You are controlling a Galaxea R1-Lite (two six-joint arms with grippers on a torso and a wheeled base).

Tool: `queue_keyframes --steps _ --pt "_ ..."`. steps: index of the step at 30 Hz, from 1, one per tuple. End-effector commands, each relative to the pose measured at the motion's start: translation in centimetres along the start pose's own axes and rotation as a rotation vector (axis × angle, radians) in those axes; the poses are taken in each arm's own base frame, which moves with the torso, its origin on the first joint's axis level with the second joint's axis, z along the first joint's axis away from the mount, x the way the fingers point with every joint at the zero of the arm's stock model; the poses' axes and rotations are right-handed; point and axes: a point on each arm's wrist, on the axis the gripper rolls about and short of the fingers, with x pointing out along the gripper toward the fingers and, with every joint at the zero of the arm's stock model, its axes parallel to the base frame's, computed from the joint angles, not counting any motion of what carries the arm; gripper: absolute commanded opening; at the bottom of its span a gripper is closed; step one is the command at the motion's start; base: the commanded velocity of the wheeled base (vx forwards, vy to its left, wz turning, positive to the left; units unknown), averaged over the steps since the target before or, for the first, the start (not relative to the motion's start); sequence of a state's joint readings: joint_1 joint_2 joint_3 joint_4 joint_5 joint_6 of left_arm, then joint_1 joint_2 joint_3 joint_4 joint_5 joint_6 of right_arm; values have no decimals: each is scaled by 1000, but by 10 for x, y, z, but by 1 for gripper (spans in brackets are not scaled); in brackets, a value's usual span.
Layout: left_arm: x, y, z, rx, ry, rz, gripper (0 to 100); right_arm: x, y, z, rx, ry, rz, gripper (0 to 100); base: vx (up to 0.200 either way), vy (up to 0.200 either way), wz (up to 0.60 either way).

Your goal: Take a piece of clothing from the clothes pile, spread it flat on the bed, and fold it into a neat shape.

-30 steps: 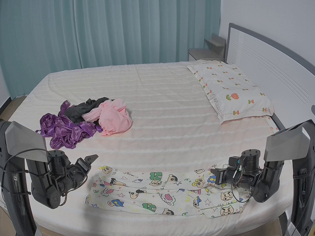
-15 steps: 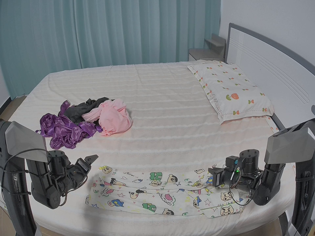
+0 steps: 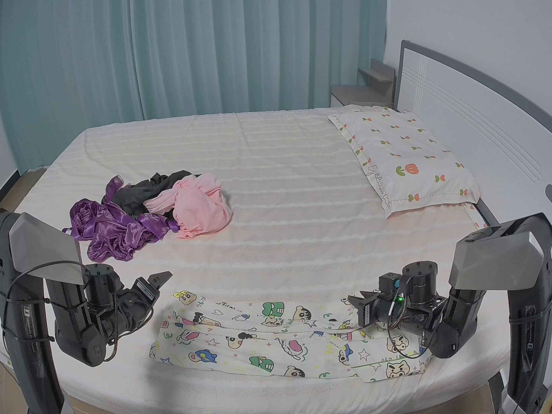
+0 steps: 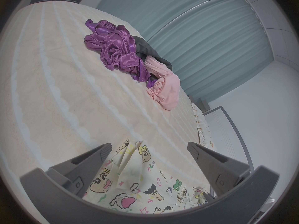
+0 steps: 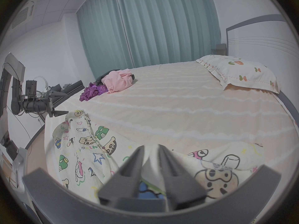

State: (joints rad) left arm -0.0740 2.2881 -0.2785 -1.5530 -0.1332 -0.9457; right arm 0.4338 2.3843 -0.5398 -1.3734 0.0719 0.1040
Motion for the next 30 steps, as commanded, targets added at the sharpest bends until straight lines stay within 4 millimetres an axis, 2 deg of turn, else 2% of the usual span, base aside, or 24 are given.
queue_keyframes --steps 1,7,11,17,22,30 --pt "1 0 0 2 -6 -8 100 0 0 1 13 -18 4 100 0 0 0" --pt "1 1 0 0 -6 -6 100 0 0 15 101 -149 -19 100 0 0 0" --pt "1 0 0 1 -5 -7 100 -1 -3 15 138 -154 -51 100 0 0 0" --pt "1 0 0 1 -4 -8 100 -26 -34 2 322 -125 -128 100 0 0 0" --pt "1 1 -1 1 -3 -6 100 -45 -55 -10 376 -60 -141 100 0 0 0" --pt "2 2 -1 0 0 -3 100 -57 -62 -20 404 -4 -123 100 0 0 0"
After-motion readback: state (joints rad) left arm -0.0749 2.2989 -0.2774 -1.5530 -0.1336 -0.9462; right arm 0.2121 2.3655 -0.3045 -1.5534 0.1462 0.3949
